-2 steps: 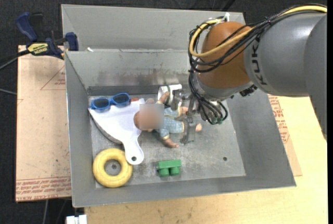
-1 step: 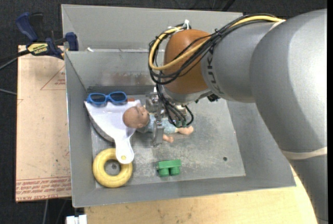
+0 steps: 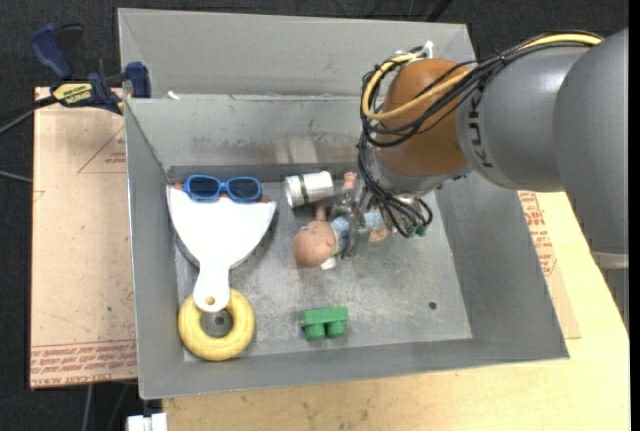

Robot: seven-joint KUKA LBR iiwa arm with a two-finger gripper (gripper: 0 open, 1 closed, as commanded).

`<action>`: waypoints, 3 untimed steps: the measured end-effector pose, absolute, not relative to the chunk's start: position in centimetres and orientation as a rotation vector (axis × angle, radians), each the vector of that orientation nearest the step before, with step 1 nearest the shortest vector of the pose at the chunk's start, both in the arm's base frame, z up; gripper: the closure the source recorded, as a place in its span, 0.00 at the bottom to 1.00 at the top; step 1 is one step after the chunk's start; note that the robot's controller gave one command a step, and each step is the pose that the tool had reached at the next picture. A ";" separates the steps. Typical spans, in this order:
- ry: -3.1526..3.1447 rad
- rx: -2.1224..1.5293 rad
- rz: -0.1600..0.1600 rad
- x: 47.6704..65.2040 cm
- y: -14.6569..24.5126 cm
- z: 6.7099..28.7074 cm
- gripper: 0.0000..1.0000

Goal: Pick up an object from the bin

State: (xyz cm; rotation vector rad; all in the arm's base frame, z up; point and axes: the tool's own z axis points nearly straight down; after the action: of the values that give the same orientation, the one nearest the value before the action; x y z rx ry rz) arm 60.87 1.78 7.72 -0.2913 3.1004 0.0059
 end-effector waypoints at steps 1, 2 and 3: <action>3.100 -0.292 0.006 60.9 1.8 7.7 1.00; 3.103 -0.293 0.007 60.7 1.8 8.2 1.00; 3.109 -0.294 0.007 60.5 1.8 10.1 1.00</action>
Offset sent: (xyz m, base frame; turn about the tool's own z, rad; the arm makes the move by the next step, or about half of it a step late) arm -0.0002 0.0000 0.0757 0.0000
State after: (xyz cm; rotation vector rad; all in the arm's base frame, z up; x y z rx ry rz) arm 60.53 1.83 10.08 -0.2944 3.1088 0.0068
